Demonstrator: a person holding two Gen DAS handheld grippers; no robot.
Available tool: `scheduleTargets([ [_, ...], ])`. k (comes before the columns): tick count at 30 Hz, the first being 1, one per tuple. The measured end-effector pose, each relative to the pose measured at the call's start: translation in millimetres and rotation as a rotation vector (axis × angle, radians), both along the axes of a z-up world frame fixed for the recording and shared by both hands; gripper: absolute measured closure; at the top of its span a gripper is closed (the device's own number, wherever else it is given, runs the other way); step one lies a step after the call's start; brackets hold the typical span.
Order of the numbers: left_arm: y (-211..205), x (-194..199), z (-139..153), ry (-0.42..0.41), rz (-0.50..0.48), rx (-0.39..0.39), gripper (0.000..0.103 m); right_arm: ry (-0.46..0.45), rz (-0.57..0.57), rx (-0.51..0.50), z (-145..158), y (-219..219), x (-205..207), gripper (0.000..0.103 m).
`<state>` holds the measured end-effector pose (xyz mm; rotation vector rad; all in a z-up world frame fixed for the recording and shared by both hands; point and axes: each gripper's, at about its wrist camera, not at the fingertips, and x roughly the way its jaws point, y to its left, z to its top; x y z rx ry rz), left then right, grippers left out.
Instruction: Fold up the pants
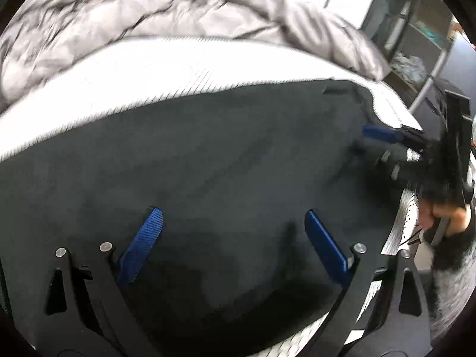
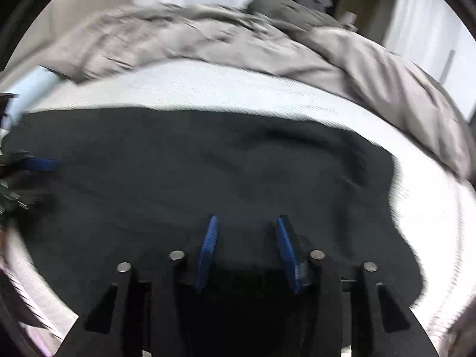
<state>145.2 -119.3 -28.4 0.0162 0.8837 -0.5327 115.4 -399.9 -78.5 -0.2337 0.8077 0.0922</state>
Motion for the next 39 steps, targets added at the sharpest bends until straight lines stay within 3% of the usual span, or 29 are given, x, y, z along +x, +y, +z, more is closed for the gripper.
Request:
scheduleTargets([
  [2, -17.0, 10.8, 2.1, -0.032, -0.034, 0.040, 0.007, 0.002, 0.093, 0.035, 2.6, 31.9, 5.3, 0.034],
  [4, -24.1, 23.7, -10.6, 0.014, -0.054, 0.085, 0.008, 0.052, 0.158, 0.079, -4.7, 56.1, 20.9, 0.032],
  [6, -16.1, 35.3, -25.1, 0.079, -0.020, 0.115, 0.011, 0.119, 0.177, 0.048, -19.6, 63.9, 43.0, 0.032],
  [9, 2.8, 35.6, -22.8, 0.083, -0.001, 0.081, 0.011, 0.090, 0.081, -0.154, -28.0, 44.4, 48.2, 0.028],
  [10, 10.1, 34.7, -22.2, 0.082, 0.017, 0.089, 0.011, 0.069, 0.031, -0.178, -25.1, 28.8, 47.5, 0.027],
  [13, 32.3, 31.1, -25.6, 0.077, 0.057, 0.095, 0.011, 0.011, -0.298, -0.336, -16.1, -42.0, 42.7, 0.027],
  [14, 36.9, 28.6, -25.5, 0.072, 0.061, 0.097, 0.011, 0.012, -0.362, -0.312, -14.4, -62.9, 38.5, 0.027],
  [16, 39.0, 27.8, -23.6, 0.064, 0.066, 0.112, 0.011, 0.053, -0.362, -0.053, -10.7, -100.8, 33.7, 0.028],
  [17, 40.0, 26.0, -21.4, 0.060, 0.082, 0.123, 0.011, 0.053, -0.357, -0.021, -9.2, -105.5, 32.4, 0.028],
  [19, 46.2, 25.1, -13.4, 0.054, 0.157, 0.126, 0.011, 0.036, -0.357, -0.033, -1.8, -103.3, 27.8, 0.030],
  [21, 50.8, 24.2, -2.4, 0.043, 0.164, 0.050, 0.011, -0.028, -0.382, -0.145, 12.8, -83.4, 13.6, 0.030],
  [23, 47.3, 26.0, 10.1, 0.007, 0.142, 0.010, 0.011, -0.103, -0.358, -0.200, 29.9, -61.1, 0.3, 0.030],
  [25, 36.8, 34.0, 14.7, -0.018, 0.145, 0.020, 0.011, -0.128, -0.274, -0.128, 41.1, -36.1, 4.2, 0.030],
  [28, 15.5, 51.2, 6.8, 0.042, 0.132, 0.005, 0.011, -0.075, -0.158, -0.083, 29.6, 4.2, 37.0, 0.030],
  [32, -13.2, 75.6, -16.1, 0.096, 0.091, 0.092, 0.011, 0.064, 0.047, -0.110, -11.6, 76.9, 55.9, 0.030],
  [34, -8.1, 80.3, -19.5, 0.100, 0.081, 0.073, 0.011, 0.078, 0.056, -0.128, -19.0, 79.8, 56.2, 0.030],
  [36, 1.1, 80.3, -20.4, 0.099, 0.079, 0.059, 0.011, 0.081, -0.023, -0.088, -14.4, 48.7, 62.3, 0.030],
  [39, 31.4, 85.6, -26.6, 0.094, 0.148, 0.096, 0.011, 0.042, -0.287, -0.206, -11.5, -23.3, 82.9, 0.026],
])
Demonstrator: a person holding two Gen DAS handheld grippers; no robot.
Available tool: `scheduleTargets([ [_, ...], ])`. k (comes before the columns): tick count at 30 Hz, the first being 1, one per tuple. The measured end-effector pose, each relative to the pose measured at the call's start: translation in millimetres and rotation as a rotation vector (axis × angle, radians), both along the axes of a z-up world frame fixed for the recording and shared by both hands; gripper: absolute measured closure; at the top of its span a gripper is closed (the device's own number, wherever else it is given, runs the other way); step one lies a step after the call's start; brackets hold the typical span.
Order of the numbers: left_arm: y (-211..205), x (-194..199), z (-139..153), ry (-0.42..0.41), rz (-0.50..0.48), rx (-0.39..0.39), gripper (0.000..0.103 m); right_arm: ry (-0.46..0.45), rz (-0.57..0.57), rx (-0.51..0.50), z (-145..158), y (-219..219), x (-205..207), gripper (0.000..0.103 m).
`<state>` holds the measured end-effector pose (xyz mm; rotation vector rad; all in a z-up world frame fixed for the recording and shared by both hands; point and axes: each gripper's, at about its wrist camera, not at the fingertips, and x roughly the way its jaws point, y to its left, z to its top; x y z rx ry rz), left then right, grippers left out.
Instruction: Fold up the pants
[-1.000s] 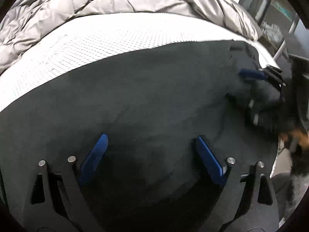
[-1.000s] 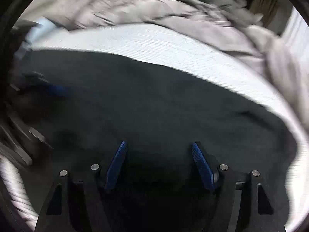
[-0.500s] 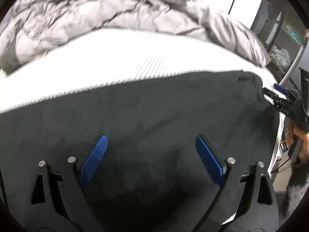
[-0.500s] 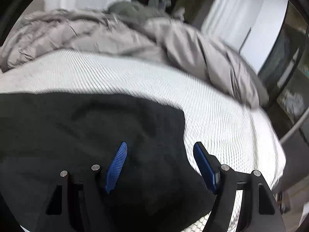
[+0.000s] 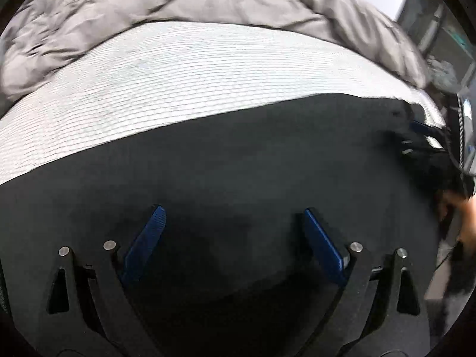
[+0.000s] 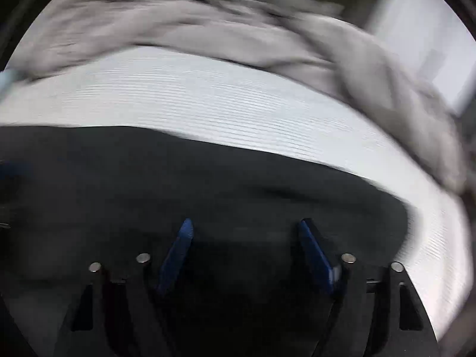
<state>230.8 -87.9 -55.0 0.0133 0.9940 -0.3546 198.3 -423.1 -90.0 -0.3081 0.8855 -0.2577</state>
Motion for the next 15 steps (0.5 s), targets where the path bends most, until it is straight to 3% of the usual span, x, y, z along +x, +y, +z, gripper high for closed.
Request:
scheduleTargets([
  [3, 28.0, 5.6, -0.9, 0.012, 0.069, -0.042, 0.011, -0.032, -0.130, 0.059, 2.2, -47.6, -8.4, 0.025],
  [7, 34.5, 11.8, 14.6, -0.028, 0.113, -0.069, 0.011, -0.094, -0.129, 0.037, 26.4, -38.0, -14.6, 0.026],
  [9, 28.1, 18.3, 17.8, -0.031, 0.111, -0.092, 0.011, -0.143, -0.061, 0.089, 45.1, -15.1, -20.2, 0.025],
  [11, 18.9, 28.5, 13.9, -0.008, 0.117, -0.132, 0.011, -0.127, 0.034, 0.182, 55.0, 15.1, -2.6, 0.024],
  [13, 7.0, 36.0, 10.3, 0.009, 0.109, -0.134, 0.011, -0.084, 0.133, 0.255, 45.6, 40.6, 10.3, 0.024],
  [15, -4.9, 42.3, 4.6, 0.009, 0.097, -0.072, 0.011, -0.010, 0.232, 0.272, 25.5, 74.0, 29.6, 0.024],
])
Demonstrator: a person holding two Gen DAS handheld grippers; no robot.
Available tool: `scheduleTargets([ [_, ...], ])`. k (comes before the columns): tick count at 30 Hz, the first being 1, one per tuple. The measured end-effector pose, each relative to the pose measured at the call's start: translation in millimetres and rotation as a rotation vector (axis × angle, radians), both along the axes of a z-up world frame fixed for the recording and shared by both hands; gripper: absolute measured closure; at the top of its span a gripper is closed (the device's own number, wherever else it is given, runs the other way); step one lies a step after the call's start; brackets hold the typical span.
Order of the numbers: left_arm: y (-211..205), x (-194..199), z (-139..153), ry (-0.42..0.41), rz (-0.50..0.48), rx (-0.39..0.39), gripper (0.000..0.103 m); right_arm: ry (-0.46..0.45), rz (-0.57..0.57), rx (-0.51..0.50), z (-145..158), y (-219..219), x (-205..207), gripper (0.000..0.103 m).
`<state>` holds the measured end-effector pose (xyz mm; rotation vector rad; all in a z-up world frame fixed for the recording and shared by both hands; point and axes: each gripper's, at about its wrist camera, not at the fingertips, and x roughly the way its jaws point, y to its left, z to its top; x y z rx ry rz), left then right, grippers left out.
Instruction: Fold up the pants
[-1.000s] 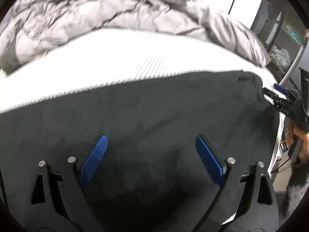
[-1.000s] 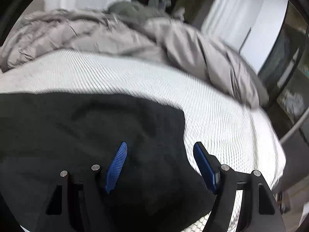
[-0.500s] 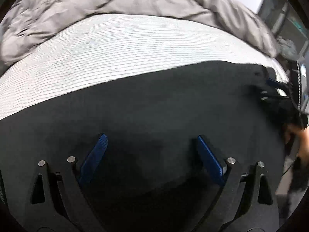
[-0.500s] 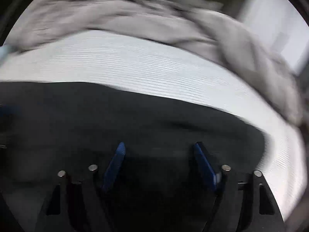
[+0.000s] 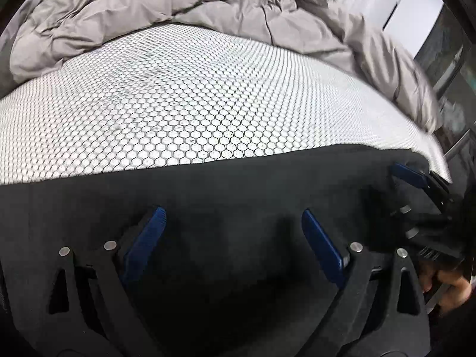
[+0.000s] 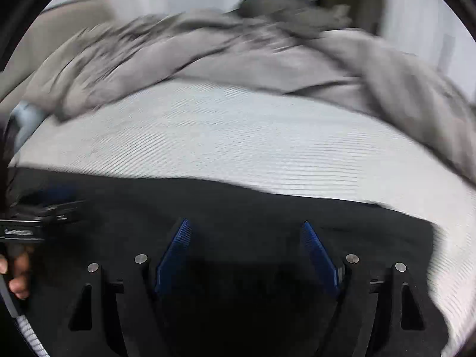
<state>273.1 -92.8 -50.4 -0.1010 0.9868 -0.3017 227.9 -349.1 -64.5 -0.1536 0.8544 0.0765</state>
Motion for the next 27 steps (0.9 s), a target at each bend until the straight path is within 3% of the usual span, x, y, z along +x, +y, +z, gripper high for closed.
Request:
scheduleTargets([
  [2, -3.7, 1.0, -3.8, -0.005, -0.015, 0.040, 0.011, 0.077, 0.033, -0.060, -22.3, 13.7, 18.4, 0.025],
  [4, 1.2, 3.9, -7.3, 0.001, -0.010, 0.026, 0.011, 0.087, 0.021, -0.089, -28.5, 4.9, 24.4, 0.025],
  [6, 8.3, 4.6, -8.5, 0.005, 0.000, -0.012, 0.011, 0.068, -0.099, -0.141, -24.7, -29.5, 23.5, 0.025],
  [8, 9.5, 4.3, -8.8, 0.000, -0.004, -0.012, 0.011, 0.044, -0.281, -0.280, -21.3, -69.4, 16.3, 0.024],
  [12, 7.0, -2.9, -7.2, -0.021, 0.016, 0.048, 0.011, 0.046, -0.385, -0.242, -14.2, -119.8, -2.0, 0.024],
  [15, 4.5, -19.7, 6.7, -0.038, 0.008, 0.024, 0.013, 0.006, -0.345, -0.293, 0.3, -103.3, -18.4, 0.024],
  [16, 1.0, -25.3, 11.3, -0.048, -0.004, 0.028, 0.012, -0.010, -0.311, -0.269, 6.0, -95.0, -25.8, 0.024],
  [19, -24.8, -59.7, 26.7, -0.112, -0.098, 0.053, 0.011, -0.042, -0.185, -0.095, 17.9, -64.2, -43.7, 0.023],
  [20, -34.3, -71.0, 27.0, -0.116, -0.152, 0.042, 0.011, -0.027, -0.127, -0.010, 15.5, -50.2, -49.5, 0.023],
  [22, -44.5, -84.2, 17.3, -0.068, -0.211, 0.021, 0.011, 0.017, -0.030, 0.061, 11.0, -28.4, -56.7, 0.023],
  [25, -42.1, -96.2, -4.4, -0.018, -0.231, 0.059, 0.011, 0.072, 0.049, 0.056, -4.4, 1.3, -67.7, 0.023],
  [27, -27.2, -108.3, -7.9, -0.040, -0.224, 0.116, 0.011, 0.100, 0.077, -0.048, -20.4, 11.1, -73.0, 0.023],
])
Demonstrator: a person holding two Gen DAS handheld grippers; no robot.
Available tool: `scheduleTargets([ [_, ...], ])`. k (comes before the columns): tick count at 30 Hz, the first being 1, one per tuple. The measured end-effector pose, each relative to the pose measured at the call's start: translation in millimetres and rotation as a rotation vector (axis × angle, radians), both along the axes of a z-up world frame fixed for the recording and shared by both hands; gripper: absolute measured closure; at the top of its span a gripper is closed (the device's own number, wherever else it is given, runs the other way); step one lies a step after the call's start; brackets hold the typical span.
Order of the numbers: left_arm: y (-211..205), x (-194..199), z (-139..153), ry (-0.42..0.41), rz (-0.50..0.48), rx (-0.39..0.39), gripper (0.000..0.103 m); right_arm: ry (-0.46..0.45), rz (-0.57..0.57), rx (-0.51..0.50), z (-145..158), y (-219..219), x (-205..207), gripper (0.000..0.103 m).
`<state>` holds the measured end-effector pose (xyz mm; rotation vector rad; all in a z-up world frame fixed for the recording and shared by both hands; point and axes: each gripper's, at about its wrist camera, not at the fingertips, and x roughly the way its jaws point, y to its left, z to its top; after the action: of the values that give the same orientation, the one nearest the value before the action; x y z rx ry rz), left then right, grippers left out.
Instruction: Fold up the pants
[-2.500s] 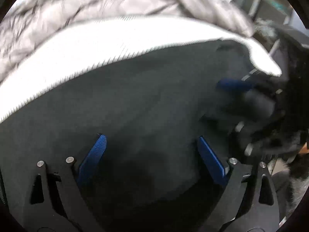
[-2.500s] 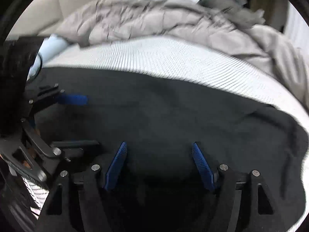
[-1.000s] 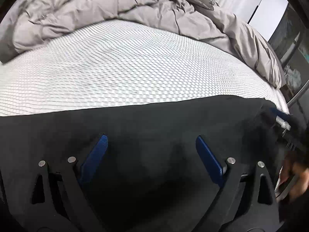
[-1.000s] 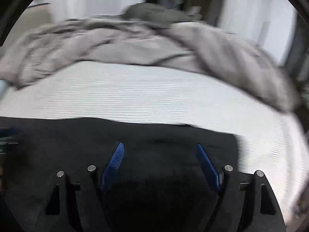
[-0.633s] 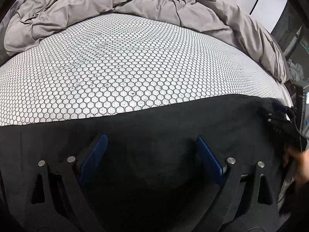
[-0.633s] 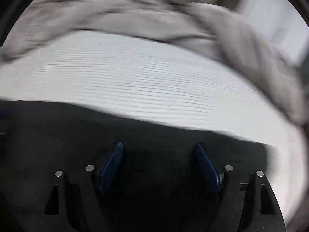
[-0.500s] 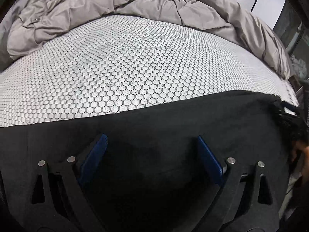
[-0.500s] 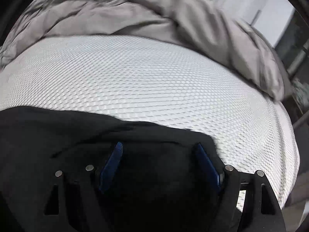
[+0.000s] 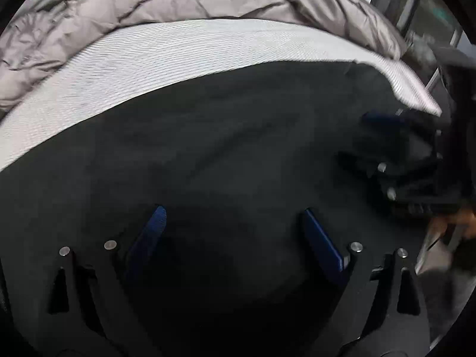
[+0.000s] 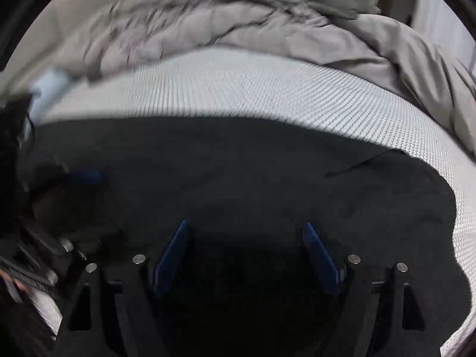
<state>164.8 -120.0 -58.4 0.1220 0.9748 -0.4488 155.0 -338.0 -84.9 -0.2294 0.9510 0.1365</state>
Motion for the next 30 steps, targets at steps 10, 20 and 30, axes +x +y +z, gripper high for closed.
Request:
scheduleTargets([
  [10, 136.3, -49.2, 3.9, -0.058, 0.286, 0.096, 0.010, -0.066, -0.141, -0.158, 7.0, -40.0, -7.9, 0.016],
  [20, 100.5, -61.2, -2.2, -0.059, 0.072, 0.027, 0.010, 0.011, 0.267, 0.040, -8.0, 112.1, -15.5, 0.016],
  [30, 242.2, -91.9, 1.0, -0.042, 0.296, -0.041, 0.010, 0.029, -0.020, -0.037, -4.3, -17.0, -16.8, 0.009],
])
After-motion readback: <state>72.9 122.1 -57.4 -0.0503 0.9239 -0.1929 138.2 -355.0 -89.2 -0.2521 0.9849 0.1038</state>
